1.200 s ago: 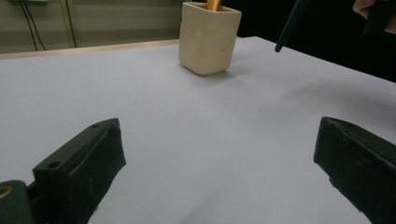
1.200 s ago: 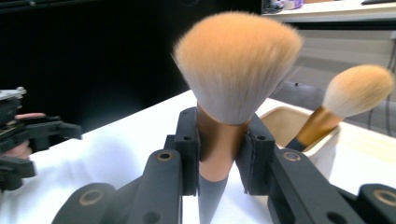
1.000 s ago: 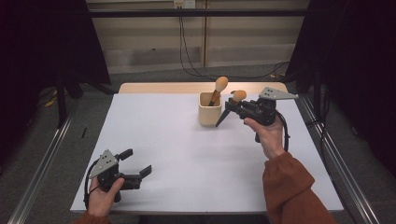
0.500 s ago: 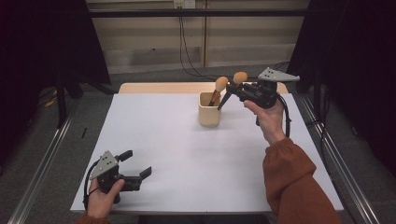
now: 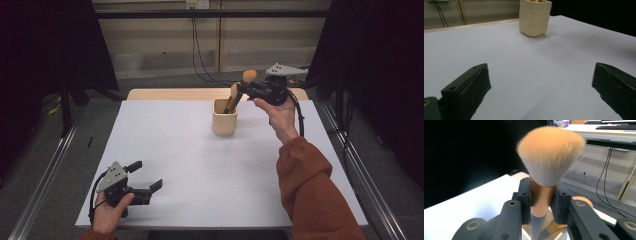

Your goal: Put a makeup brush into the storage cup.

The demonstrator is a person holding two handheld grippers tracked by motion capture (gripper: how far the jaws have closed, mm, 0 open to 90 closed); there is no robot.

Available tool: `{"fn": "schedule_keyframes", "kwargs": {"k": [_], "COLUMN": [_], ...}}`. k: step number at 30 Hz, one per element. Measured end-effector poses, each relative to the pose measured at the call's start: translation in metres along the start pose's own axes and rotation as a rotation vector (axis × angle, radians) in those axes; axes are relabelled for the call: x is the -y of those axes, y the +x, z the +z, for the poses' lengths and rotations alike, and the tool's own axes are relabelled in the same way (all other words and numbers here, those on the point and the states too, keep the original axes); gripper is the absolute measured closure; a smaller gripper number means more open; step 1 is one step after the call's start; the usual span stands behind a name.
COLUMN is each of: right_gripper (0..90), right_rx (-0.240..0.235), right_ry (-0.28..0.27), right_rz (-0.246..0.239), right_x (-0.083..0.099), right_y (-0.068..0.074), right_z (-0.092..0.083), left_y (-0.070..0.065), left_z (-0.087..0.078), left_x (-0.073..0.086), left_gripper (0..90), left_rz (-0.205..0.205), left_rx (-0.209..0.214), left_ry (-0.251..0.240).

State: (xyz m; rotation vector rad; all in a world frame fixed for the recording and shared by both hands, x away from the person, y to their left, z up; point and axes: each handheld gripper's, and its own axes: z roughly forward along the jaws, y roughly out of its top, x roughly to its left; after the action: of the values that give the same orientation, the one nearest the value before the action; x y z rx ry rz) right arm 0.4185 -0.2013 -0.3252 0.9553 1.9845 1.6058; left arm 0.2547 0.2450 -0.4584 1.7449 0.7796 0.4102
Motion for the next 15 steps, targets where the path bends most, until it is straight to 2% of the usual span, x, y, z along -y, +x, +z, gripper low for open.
{"fn": "schedule_keyframes", "kwargs": {"k": [3,5,15], "right_gripper": [72.1,72.0,72.1], "right_rx": [0.006,0.007,0.025], "right_ry": [0.026,0.031,0.071], "right_rz": [-0.009,0.001,-0.003], "right_x": [-0.002,-0.001,0.009], "right_y": [-0.001,-0.001,-0.005], "right_z": [0.008,0.013,0.023], "left_y": [0.001,0.001,0.001], "left_z": [0.000,0.000,0.000], "left_x": [0.000,0.000,0.001], "left_gripper": [1.5,1.6,1.6], "left_rz": [0.002,0.002,0.003], "left_rx": [0.000,0.002,-0.003], "left_ry": [0.003,0.002,0.007]}}
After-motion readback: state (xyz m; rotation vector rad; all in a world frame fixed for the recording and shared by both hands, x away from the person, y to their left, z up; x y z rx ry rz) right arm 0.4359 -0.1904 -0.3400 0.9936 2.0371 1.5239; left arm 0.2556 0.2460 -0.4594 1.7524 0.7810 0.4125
